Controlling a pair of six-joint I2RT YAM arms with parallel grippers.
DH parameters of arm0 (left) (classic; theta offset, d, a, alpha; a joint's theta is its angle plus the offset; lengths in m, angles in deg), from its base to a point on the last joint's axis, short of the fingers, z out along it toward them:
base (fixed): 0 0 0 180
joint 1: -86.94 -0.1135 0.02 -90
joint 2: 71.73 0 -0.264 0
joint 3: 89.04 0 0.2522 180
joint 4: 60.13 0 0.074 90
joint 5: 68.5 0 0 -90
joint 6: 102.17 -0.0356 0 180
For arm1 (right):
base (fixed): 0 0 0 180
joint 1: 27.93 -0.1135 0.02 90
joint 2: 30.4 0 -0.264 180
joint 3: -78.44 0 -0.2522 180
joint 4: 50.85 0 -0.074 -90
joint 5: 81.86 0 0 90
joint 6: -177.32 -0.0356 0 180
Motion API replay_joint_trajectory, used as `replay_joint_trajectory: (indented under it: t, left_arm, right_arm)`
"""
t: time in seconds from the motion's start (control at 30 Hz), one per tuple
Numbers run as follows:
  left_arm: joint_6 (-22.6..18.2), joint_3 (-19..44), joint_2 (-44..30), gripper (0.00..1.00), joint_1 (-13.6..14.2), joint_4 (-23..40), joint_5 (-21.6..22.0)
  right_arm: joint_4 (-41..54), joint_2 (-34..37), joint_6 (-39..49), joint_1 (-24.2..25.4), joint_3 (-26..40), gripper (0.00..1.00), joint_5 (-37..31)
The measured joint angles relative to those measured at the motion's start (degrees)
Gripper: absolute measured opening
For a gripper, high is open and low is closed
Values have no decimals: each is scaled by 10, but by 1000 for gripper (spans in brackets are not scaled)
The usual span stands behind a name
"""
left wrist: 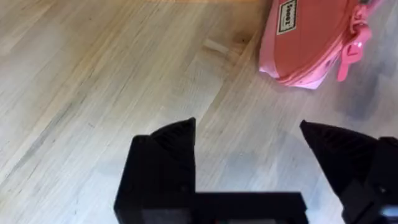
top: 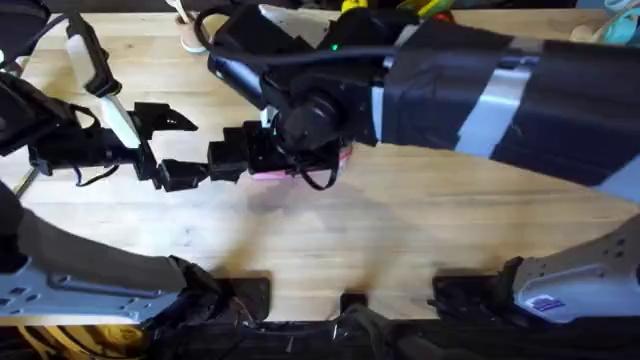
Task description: Unzip the bag, pick up the pens from the table one at a time and place them inside, then zip the bag closed.
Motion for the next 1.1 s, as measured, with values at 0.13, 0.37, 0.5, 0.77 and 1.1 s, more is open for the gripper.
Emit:
replay_joint_trajectory:
  t: [0.13, 0.37, 0.5, 0.77, 1.1]
  left_arm:
    - [0, 0, 0, 993, 0, 0, 0]
    - [0, 0, 0, 993, 0, 1, 0]
    - [0, 0, 0, 993, 0, 3, 0]
    - [0, 0, 0, 993, 0, 7, 0]
    - [0, 0, 0, 993, 0, 8, 0]
  right_arm:
    - [-77, 1, -22, -24, -23, 996, 0]
    - [-169, 39, -45, -20, -31, 997, -22]
    - [-205, 64, -50, -17, -35, 997, -54]
    - [-232, 70, -55, -12, -38, 789, -114]
    - [-232, 75, -62, -3, -38, 251, -124]
